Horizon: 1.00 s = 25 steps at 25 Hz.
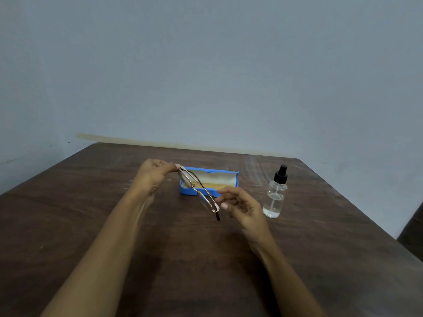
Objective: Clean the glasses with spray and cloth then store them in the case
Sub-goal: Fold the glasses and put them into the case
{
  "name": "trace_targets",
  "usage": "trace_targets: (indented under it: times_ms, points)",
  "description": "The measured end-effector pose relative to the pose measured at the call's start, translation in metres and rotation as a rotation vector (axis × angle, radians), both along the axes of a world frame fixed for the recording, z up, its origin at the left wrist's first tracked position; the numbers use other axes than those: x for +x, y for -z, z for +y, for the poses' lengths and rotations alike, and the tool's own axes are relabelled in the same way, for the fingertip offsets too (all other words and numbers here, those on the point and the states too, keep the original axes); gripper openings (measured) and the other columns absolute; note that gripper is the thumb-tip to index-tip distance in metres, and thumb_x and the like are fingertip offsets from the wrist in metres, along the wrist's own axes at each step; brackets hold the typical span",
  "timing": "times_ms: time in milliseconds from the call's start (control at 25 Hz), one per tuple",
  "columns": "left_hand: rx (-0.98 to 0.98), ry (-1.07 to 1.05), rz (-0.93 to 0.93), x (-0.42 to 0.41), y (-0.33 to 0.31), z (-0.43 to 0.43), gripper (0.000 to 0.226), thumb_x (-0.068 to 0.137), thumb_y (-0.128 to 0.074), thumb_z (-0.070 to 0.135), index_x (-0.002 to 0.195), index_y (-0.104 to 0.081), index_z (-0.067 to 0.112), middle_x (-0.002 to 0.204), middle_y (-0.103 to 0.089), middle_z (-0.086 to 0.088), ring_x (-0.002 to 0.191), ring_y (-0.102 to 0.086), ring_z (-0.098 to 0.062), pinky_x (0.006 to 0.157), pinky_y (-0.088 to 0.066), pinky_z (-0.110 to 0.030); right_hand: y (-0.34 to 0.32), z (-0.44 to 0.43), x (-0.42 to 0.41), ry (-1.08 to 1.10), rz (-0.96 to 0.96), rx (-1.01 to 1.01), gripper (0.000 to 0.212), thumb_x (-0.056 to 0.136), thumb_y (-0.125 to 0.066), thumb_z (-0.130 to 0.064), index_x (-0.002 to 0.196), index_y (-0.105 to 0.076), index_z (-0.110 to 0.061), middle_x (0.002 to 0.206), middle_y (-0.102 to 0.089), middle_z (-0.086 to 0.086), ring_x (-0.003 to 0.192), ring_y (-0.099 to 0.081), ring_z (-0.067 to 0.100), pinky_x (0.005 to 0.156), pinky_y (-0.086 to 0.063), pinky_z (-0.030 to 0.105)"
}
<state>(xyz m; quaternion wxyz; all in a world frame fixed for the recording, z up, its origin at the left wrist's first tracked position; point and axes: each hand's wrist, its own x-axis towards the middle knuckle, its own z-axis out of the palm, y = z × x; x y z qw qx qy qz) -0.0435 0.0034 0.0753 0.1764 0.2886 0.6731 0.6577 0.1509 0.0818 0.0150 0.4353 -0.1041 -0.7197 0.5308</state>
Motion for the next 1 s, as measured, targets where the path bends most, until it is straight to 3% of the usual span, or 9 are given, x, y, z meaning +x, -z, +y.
trace_targets:
  times_ms: [120,200,240,400,600,720,840,920,1000]
  points:
    - [0.03,-0.014,-0.099,0.006,0.004,-0.004,0.017,0.078,-0.065,0.012,0.085,-0.066,-0.003,0.077,-0.059,-0.009,0.064,-0.042,-0.002,0.048,-0.035,-0.005,-0.001,-0.002,0.002,-0.043,-0.028,-0.007,0.024,0.074,-0.059,-0.004,0.09,-0.068,-0.019,0.078,-0.071,-0.012,0.075,-0.06,-0.002,0.065,-0.044,0.009]
    - [0.023,-0.041,-0.156,0.013,0.005,-0.007,0.011,0.079,-0.064,0.015,0.071,-0.067,0.007,0.047,-0.06,0.006,0.061,-0.04,-0.007,0.057,-0.031,-0.019,0.0,-0.004,0.003,-0.073,-0.041,-0.037,0.023,0.074,-0.061,-0.005,0.089,-0.07,-0.018,0.08,-0.071,-0.01,0.074,-0.059,0.0,0.065,-0.045,0.011]
    - [0.018,-0.065,-0.184,0.015,0.006,-0.008,0.009,0.078,-0.065,0.015,0.074,-0.068,0.008,0.038,-0.054,0.011,0.06,-0.037,-0.009,0.056,-0.028,-0.023,0.001,-0.004,0.004,-0.094,-0.036,-0.05,0.023,0.073,-0.062,-0.004,0.091,-0.07,-0.017,0.08,-0.071,-0.009,0.073,-0.058,0.002,0.065,-0.046,0.013]
    - [0.015,-0.141,-0.246,0.018,0.013,-0.005,0.016,0.077,-0.065,0.013,0.088,-0.068,0.002,0.063,-0.042,0.0,0.067,-0.035,-0.015,0.053,-0.023,-0.026,-0.001,-0.006,0.004,-0.127,-0.016,-0.107,0.025,0.072,-0.066,0.001,0.091,-0.07,-0.013,0.079,-0.071,-0.006,0.073,-0.06,0.003,0.065,-0.05,0.016]
    - [-0.01,-0.111,-0.284,0.015,0.024,-0.003,0.01,0.076,-0.066,0.015,0.068,-0.064,0.009,0.051,-0.045,0.001,0.045,-0.035,-0.011,0.042,-0.023,-0.022,0.001,-0.001,-0.003,0.015,0.034,-0.117,0.029,0.076,-0.059,0.014,0.081,-0.07,-0.012,0.07,-0.072,-0.006,0.064,-0.061,0.004,0.058,-0.049,0.015]
    - [-0.042,-0.063,-0.312,0.01,0.031,-0.001,0.018,0.078,-0.065,0.019,0.061,-0.059,0.015,0.063,-0.048,0.0,0.053,-0.034,-0.01,0.048,-0.023,-0.024,0.004,0.001,-0.006,0.08,0.083,-0.14,0.032,0.079,-0.055,0.014,0.079,-0.069,-0.014,0.06,-0.07,-0.003,0.055,-0.058,0.007,0.054,-0.047,0.015]
    - [-0.004,0.006,-0.367,0.01,0.036,0.001,0.017,0.081,-0.063,0.018,0.066,-0.056,0.016,0.046,-0.061,0.008,0.059,-0.045,-0.009,0.053,-0.031,-0.022,0.007,0.003,-0.009,0.123,0.126,-0.182,0.029,0.08,-0.054,0.014,0.079,-0.068,-0.012,0.058,-0.069,-0.003,0.054,-0.06,0.005,0.051,-0.046,0.015]
    - [0.0,0.033,-0.321,0.009,0.039,0.0,0.018,0.08,-0.064,0.019,0.064,-0.054,0.018,0.036,-0.058,0.015,0.059,-0.045,-0.008,0.052,-0.028,-0.023,0.009,0.007,-0.011,0.165,0.153,-0.222,0.029,0.081,-0.053,0.014,0.078,-0.068,-0.011,0.059,-0.07,-0.004,0.053,-0.061,0.005,0.049,-0.046,0.014]
    - [-0.017,0.061,-0.246,0.006,0.045,0.001,0.025,0.078,-0.065,0.022,0.058,-0.051,0.021,0.039,-0.058,0.014,0.057,-0.041,-0.008,0.051,-0.023,-0.024,0.01,0.011,-0.012,0.218,0.161,-0.237,0.03,0.081,-0.054,0.012,0.075,-0.068,-0.014,0.059,-0.071,-0.006,0.054,-0.062,0.004,0.048,-0.047,0.014]
